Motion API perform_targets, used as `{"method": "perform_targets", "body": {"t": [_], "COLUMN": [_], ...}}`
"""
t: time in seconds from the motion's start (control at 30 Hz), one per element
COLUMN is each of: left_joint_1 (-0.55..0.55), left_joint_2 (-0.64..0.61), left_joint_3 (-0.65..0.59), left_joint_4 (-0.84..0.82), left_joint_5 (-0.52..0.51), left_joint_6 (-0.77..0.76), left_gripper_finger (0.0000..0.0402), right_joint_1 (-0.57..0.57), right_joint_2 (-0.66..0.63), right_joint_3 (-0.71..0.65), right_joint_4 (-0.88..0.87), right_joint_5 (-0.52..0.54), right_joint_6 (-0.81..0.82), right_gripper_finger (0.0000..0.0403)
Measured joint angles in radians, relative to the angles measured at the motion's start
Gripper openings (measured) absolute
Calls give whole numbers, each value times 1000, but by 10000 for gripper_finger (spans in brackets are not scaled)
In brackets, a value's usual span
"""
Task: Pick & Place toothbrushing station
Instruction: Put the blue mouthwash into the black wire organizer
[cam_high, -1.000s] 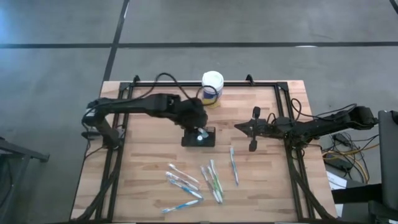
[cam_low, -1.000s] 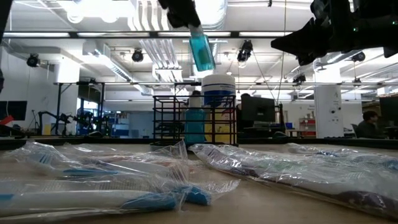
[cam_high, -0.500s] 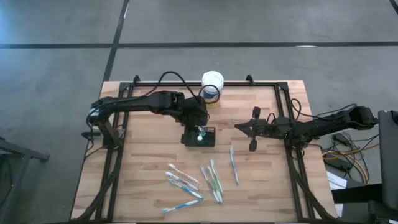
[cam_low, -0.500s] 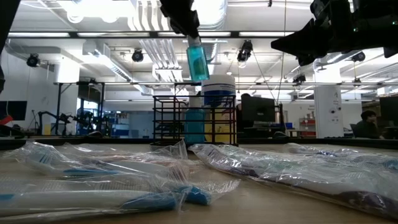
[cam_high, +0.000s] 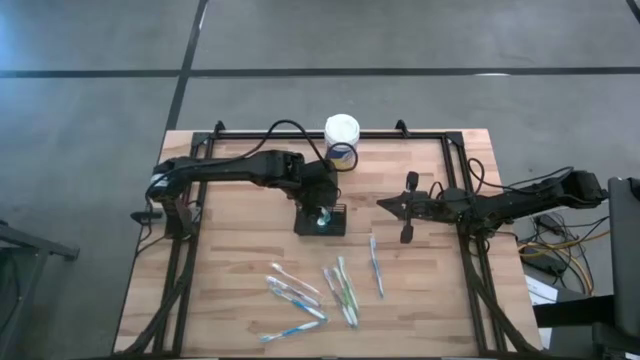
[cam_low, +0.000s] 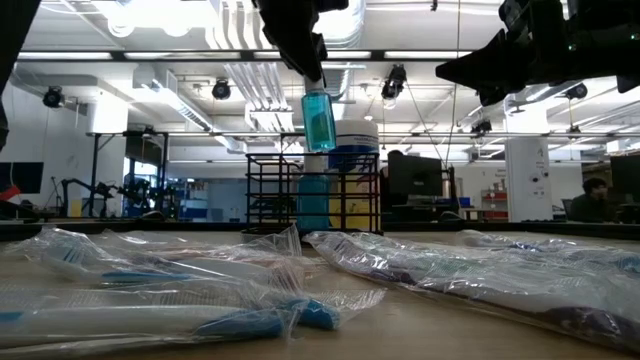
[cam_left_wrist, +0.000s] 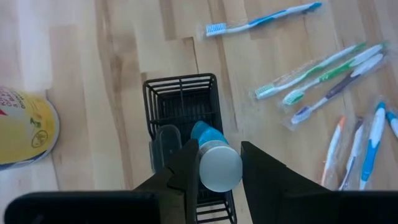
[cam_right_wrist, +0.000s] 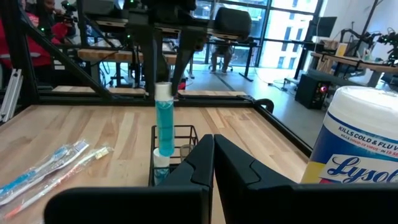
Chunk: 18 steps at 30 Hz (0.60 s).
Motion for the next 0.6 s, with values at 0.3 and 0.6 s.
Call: {"method": "perform_targets", "body": {"t": [0.3,0.6], "left_joint_1": [8,14], "left_joint_2": [20,20], "left_joint_3": [0,5], "left_joint_4": [22,27], "left_joint_5": [1,19], "left_joint_6": [20,22], "left_gripper_finger": [96,96], "right_joint_1": [0,0], "right_joint_2": [0,0], "right_joint_3": [0,0], "right_joint_4": [0,0], "right_joint_5": [0,0], "right_joint_6": [0,0], "right_gripper_finger": [8,8]}}
